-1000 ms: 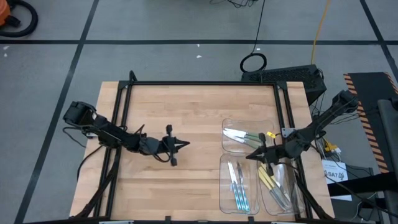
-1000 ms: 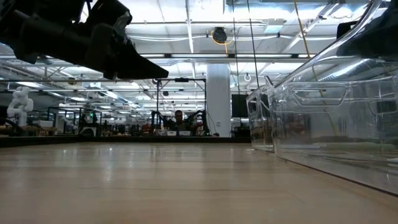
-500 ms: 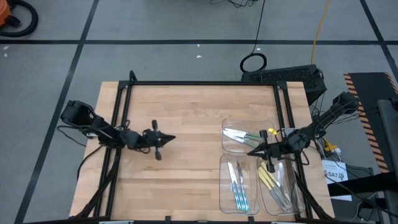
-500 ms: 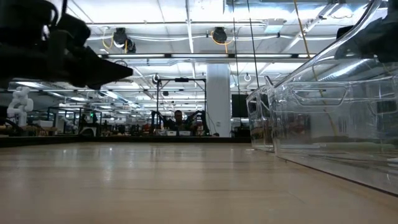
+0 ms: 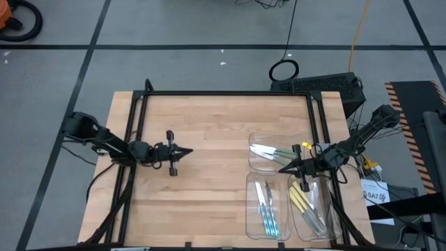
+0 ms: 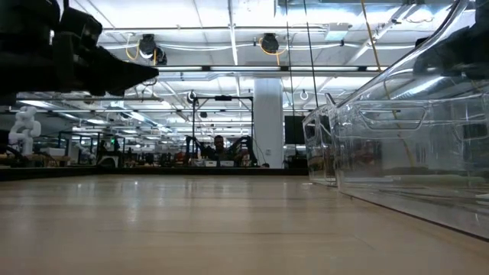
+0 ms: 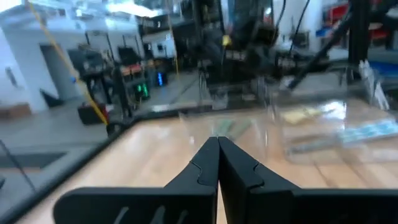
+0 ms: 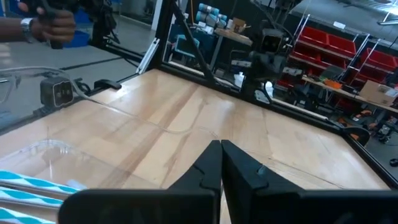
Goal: Sort silverware by color (type)
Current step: Return to Home Position
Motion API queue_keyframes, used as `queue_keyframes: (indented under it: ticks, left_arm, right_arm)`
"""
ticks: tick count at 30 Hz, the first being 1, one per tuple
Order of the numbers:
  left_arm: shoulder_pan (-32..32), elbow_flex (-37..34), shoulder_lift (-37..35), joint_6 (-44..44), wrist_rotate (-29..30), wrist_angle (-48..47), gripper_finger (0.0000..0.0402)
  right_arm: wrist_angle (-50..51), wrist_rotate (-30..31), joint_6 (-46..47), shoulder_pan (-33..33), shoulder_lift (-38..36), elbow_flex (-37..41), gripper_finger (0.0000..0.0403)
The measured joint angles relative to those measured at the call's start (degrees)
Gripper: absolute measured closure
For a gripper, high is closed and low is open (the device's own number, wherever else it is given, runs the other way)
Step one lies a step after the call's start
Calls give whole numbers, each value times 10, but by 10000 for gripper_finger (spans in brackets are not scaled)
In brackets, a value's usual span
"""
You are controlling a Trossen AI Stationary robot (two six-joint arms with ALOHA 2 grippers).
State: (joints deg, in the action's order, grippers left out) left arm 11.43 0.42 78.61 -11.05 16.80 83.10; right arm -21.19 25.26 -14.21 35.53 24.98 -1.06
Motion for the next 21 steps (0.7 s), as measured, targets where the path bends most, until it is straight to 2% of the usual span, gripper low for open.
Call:
queue_keyframes:
  ticks: [5, 17, 21]
  left_arm:
    - [-33, 0, -96, -8, -50, -97, 396]
    - [-1, 1, -379, 24, -36, -421, 396]
    - [3, 1, -454, 45, -34, -521, 396]
  right_arm:
    - [23, 0, 2, 0, -29, 0, 401]
    - [162, 1, 1, -2, -185, 1, 401]
    - [167, 0, -13, -6, -225, 1, 401]
